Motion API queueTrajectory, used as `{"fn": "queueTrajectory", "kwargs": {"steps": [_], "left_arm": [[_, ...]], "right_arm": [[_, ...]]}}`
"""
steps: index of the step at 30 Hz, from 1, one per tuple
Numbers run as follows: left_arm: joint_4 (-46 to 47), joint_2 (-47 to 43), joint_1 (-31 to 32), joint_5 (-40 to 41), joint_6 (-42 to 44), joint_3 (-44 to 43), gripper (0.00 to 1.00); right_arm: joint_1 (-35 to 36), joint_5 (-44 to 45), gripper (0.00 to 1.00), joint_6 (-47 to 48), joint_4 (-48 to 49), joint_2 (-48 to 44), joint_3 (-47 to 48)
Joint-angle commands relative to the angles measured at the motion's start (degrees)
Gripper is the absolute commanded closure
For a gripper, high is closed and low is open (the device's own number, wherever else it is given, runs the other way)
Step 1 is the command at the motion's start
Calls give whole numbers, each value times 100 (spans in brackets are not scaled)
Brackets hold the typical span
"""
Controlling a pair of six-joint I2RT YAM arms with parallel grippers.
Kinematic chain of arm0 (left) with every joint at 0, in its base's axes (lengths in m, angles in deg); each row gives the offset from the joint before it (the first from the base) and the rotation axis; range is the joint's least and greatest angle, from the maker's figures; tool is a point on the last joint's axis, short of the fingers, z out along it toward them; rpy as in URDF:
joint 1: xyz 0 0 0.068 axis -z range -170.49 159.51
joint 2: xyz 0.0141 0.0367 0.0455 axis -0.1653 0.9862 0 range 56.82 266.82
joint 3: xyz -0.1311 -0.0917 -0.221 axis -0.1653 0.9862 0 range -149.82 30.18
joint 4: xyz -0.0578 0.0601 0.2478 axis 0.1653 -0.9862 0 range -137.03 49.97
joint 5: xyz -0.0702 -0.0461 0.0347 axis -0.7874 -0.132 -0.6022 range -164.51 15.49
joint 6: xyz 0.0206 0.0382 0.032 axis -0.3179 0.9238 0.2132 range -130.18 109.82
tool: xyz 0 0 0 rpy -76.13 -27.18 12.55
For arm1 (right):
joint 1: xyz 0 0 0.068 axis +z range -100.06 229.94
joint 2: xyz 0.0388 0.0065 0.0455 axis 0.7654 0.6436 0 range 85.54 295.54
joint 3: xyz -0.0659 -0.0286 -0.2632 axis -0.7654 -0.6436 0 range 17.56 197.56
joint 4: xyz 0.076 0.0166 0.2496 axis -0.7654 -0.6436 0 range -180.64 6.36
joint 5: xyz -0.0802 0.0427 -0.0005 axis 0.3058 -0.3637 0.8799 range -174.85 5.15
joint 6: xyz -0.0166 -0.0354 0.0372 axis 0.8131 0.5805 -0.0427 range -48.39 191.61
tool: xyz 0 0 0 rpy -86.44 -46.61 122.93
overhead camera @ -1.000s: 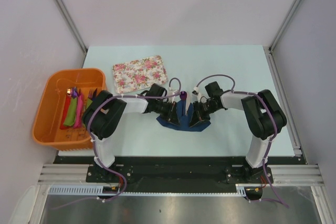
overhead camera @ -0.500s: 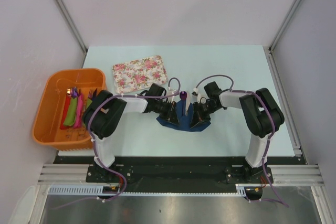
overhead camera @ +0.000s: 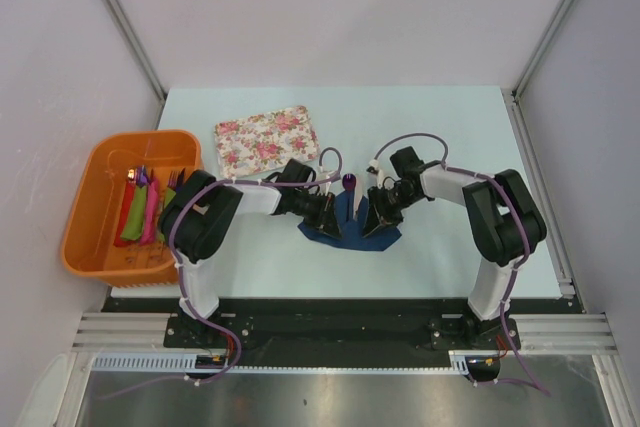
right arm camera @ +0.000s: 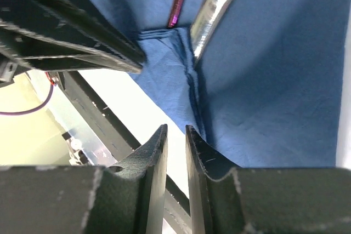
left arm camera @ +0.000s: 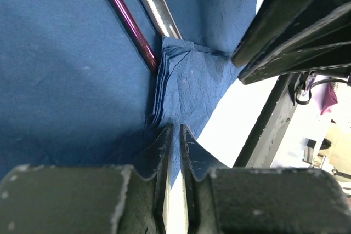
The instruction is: Place the utensils on the paper napkin and roll it up
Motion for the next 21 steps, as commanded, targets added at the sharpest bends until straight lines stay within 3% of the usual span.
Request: {"fn": "queueTrajectory", "kwargs": {"steps": [1,21], "left_arm": [[112,173,-15,103,6,-59,85],[182,261,-24,138,-46,-33,85]], "right_arm": [[127,-129,77,67,-85,-257,211],[321,152,88,225,126,394,-44]]}}
